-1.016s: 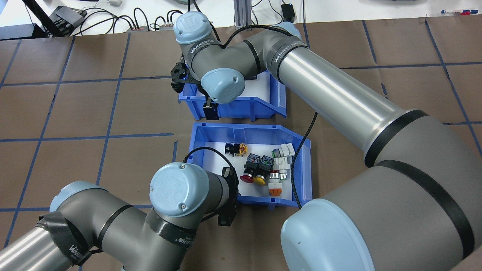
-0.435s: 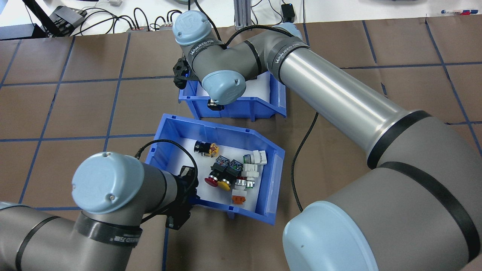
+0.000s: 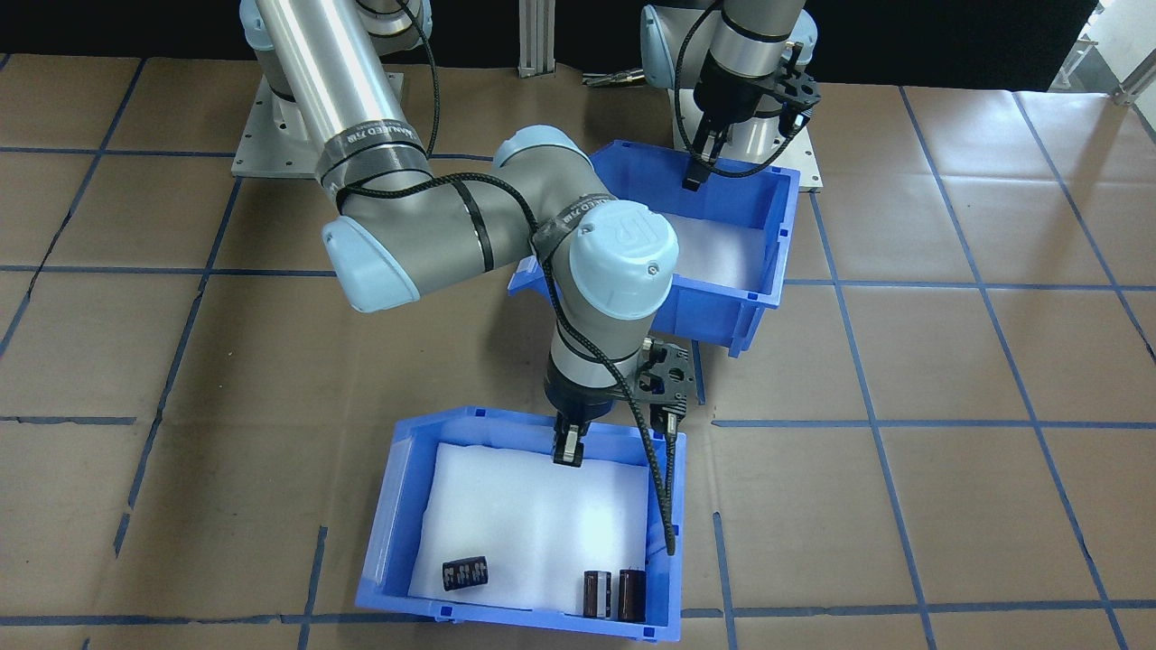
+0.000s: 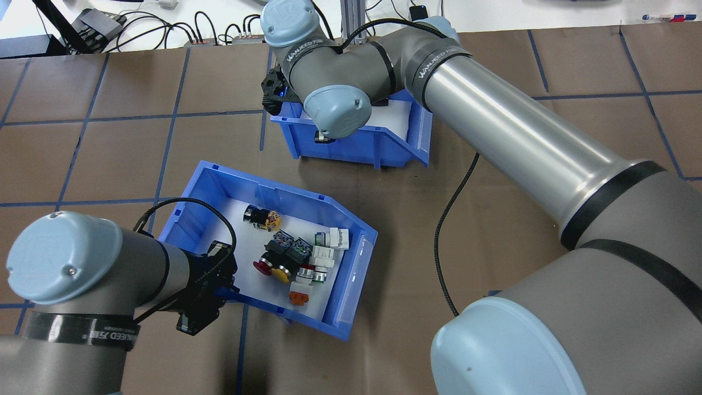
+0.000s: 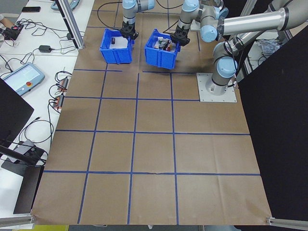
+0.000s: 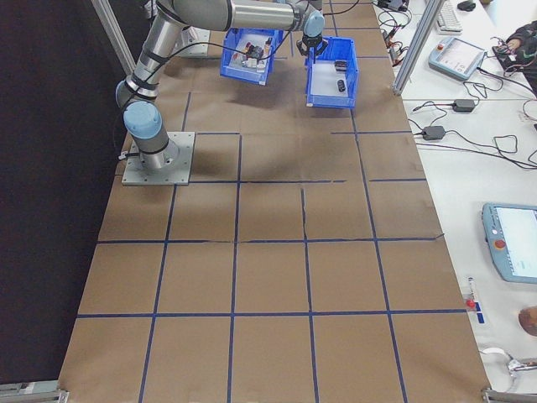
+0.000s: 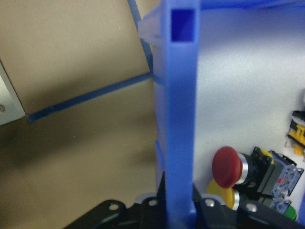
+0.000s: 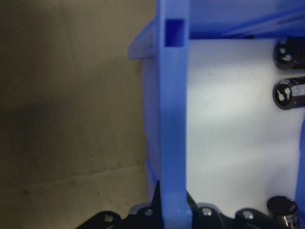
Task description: Place button box in front
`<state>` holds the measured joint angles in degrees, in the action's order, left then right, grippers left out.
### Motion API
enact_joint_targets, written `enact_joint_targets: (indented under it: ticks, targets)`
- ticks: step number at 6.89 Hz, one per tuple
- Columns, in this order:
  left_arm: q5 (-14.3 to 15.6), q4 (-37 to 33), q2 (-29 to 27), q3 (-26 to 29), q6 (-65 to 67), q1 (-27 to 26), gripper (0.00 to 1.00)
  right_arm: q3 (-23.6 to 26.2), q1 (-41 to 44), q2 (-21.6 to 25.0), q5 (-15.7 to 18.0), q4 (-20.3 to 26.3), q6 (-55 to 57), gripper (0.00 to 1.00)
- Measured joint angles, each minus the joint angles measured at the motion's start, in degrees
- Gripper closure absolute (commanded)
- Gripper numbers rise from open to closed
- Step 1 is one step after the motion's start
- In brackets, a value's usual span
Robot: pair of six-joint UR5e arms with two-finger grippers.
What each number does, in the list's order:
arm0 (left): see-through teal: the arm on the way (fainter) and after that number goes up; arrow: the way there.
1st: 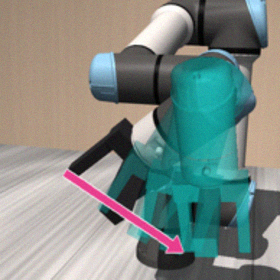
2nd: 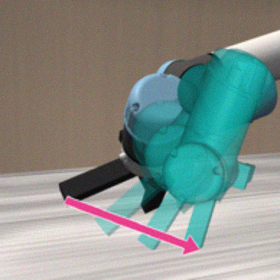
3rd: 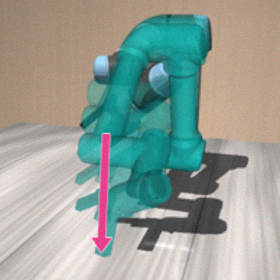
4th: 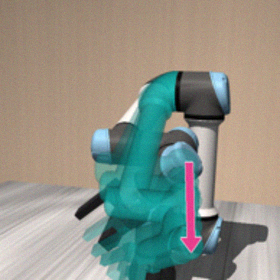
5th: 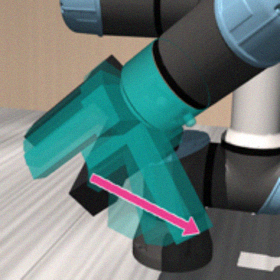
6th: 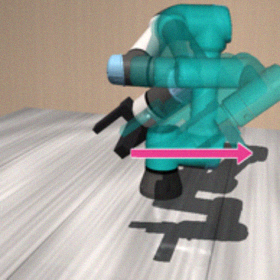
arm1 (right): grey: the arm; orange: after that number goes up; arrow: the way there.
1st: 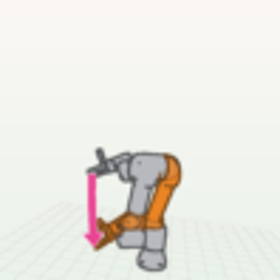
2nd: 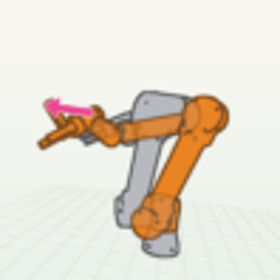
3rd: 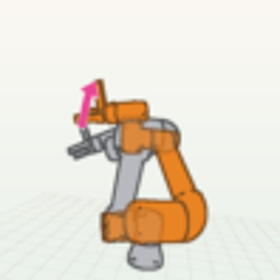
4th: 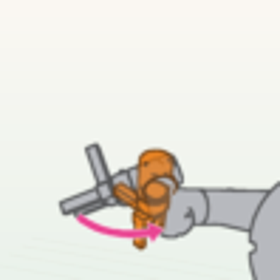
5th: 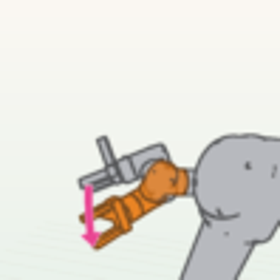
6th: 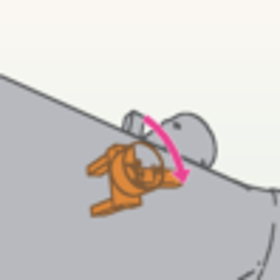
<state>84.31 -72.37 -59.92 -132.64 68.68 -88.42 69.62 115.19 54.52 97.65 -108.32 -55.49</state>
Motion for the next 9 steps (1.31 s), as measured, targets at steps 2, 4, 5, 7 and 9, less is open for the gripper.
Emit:
enact_joint_targets:
  ticks: [2,4,5,7,9]
  targets:
    - [-0.1,-1.4,0.4,1.2,-10.5,9.4,1.0,0.7,-5.9,3.5,0.1,3.5,-4.6,1.0]
    - [-0.5,-0.6,-4.7,4.6,-15.3,14.9,1.0,4.4,-13.3,7.8,0.2,4.6,-13.8,1.0]
    - [-0.7,0.2,-9.5,8.2,-15.5,15.5,1.0,8.3,-17.2,11.4,0.1,4.4,-19.5,1.0]
    - [-1.0,1.2,-20.9,17.9,-13.6,14.0,1.0,18.0,-25.2,20.2,-0.6,3.1,-31.0,1.0]
    - [-0.9,2.7,-30.6,27.0,-4.9,6.6,1.0,25.4,-31.4,28.3,-0.8,2.3,-41.4,1.0]
